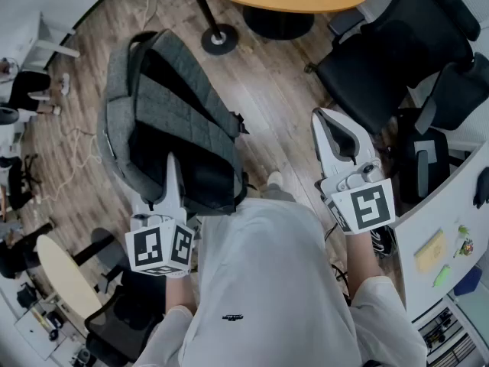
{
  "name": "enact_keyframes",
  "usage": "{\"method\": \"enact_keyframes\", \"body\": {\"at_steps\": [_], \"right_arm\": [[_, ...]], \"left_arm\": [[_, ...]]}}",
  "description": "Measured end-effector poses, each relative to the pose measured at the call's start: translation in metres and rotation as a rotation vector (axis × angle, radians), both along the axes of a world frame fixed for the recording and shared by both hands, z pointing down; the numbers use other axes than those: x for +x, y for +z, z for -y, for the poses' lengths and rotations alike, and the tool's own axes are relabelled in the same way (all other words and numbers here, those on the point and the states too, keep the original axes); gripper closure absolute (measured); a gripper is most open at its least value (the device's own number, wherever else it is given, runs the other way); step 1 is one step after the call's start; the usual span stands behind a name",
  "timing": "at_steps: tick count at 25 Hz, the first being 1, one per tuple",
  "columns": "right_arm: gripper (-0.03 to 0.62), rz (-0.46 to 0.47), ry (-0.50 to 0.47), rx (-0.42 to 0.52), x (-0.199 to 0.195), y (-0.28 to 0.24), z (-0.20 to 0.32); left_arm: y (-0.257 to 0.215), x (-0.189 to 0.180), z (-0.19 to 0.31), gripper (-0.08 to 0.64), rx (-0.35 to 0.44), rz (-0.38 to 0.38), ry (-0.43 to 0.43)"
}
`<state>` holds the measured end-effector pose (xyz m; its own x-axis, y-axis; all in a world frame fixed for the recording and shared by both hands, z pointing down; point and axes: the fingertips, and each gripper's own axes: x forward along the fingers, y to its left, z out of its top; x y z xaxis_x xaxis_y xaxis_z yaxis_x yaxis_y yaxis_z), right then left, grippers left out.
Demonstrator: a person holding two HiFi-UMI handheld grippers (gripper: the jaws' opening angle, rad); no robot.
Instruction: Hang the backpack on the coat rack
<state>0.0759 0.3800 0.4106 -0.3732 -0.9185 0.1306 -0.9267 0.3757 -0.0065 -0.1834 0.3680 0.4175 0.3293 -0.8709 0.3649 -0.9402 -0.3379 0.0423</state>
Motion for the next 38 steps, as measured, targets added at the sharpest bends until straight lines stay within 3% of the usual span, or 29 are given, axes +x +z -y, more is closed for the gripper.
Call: {"method": "enact_keyframes", "body": {"at_steps": [5,9,14,19,28,34,38], "right_arm": [[0.591,0.042,0.018,-0.022,-0.01,0.012,-0.021],[0.591,0.159,0.054,-0.024,-0.036,0.002,-0.024],[0.591,0.138,0.102,0.019,-0.075,-0.003,-0.023],[0.591,0.078,0.184,-0.023,-0.101,0.003,-0.019],[0.59,0.057,0.101,0.025,-0.193,-0.006,0.028],[0.589,0.093,0.103,-0.011,-0.221,-0.003,0.048],[0.591,0.08,0.114,-0.017,-0.22,-0.001,0.062]], "left_arm": [[-0.005,0.006,-0.026,0.449,0.044,-0.005,0.035],[-0.014,-0.001,-0.033,0.449,0.069,-0.032,0.081],[-0.015,-0.019,-0.029,0.449,0.106,-0.082,0.141],[-0.007,-0.038,-0.022,0.449,0.093,-0.118,0.181],[-0.006,-0.089,0.005,0.449,0.119,-0.153,0.234],[0.004,-0.109,0.026,0.449,0.092,-0.158,0.268],[0.01,-0.107,0.04,0.449,0.056,-0.155,0.273]]}}
